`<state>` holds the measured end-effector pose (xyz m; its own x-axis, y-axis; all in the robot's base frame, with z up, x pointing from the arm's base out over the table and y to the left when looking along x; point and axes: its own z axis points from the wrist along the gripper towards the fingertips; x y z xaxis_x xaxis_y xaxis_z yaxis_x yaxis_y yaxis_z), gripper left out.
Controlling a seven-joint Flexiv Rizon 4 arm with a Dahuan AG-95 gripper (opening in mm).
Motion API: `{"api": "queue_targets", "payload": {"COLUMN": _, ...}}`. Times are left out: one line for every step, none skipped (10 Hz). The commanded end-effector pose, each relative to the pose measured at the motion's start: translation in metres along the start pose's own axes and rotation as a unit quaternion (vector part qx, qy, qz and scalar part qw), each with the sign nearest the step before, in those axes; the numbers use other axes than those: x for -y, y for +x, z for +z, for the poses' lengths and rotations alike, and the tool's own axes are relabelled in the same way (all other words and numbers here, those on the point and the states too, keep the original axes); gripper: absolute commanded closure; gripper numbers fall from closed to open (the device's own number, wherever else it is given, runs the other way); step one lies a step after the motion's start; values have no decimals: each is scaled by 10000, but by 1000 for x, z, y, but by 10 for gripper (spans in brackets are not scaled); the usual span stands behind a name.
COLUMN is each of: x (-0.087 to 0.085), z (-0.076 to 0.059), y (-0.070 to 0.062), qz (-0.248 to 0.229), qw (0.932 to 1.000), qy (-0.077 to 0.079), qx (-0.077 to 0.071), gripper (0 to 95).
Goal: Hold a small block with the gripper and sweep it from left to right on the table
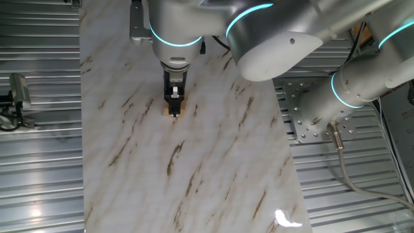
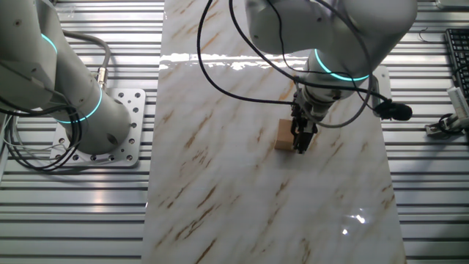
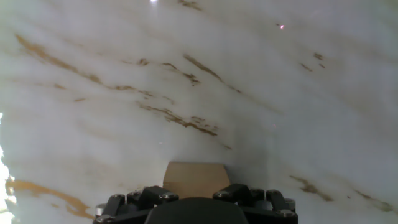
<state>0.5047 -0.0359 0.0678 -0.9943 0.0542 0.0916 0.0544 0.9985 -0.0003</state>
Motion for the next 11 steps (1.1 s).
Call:
{"api": "queue_targets", "payload": {"x": 0, "z": 0, "y": 0, "qz": -94, "qw": 10000, "qy": 4, "qx": 2, "gripper": 190}}
{"api": "queue_targets", "payload": {"x": 0, "z": -1, "y": 1, "qz": -181, "qw": 9998, "qy": 2, "qx": 0, "gripper": 190}}
{"api": "queue_targets", "payload": {"x": 0, "z": -2, "y": 1, "qz": -215, "qw": 9998, "qy": 2, "qx": 0, "gripper": 190}}
{"api": "queue_targets", "payload": {"x": 0, "z": -4, "y": 2, "qz": -331, "qw": 9995, "qy": -10, "qx": -3, "gripper": 190}}
{"api": "queue_targets", "payload": {"x": -1, "z": -6, "y": 3, "qz": -370, "qw": 9993, "qy": -17, "qx": -16, "gripper": 190}}
{"api": "queue_targets", "payload": {"x": -1, "z": -8, "y": 4, "qz": -415, "qw": 9991, "qy": -17, "qx": -18, "gripper": 190}}
{"api": "queue_targets", "payload": {"x": -1, "z": -9, "y": 5, "qz": -447, "qw": 9990, "qy": -17, "qx": -34, "gripper": 190}}
{"api": "queue_targets", "payload": {"x": -2, "z": -12, "y": 7, "qz": -515, "qw": 9987, "qy": -19, "qx": -33, "gripper": 190}}
{"api": "queue_targets", "payload": {"x": -2, "z": -14, "y": 7, "qz": -567, "qw": 9984, "qy": -25, "qx": -35, "gripper": 190}}
{"api": "queue_targets", "payload": {"x": -2, "z": -15, "y": 8, "qz": -660, "qw": 9978, "qy": -36, "qx": -38, "gripper": 190}}
{"api": "queue_targets", "payload": {"x": -2, "z": -16, "y": 9, "qz": -697, "qw": 9976, "qy": -39, "qx": -39, "gripper": 190}}
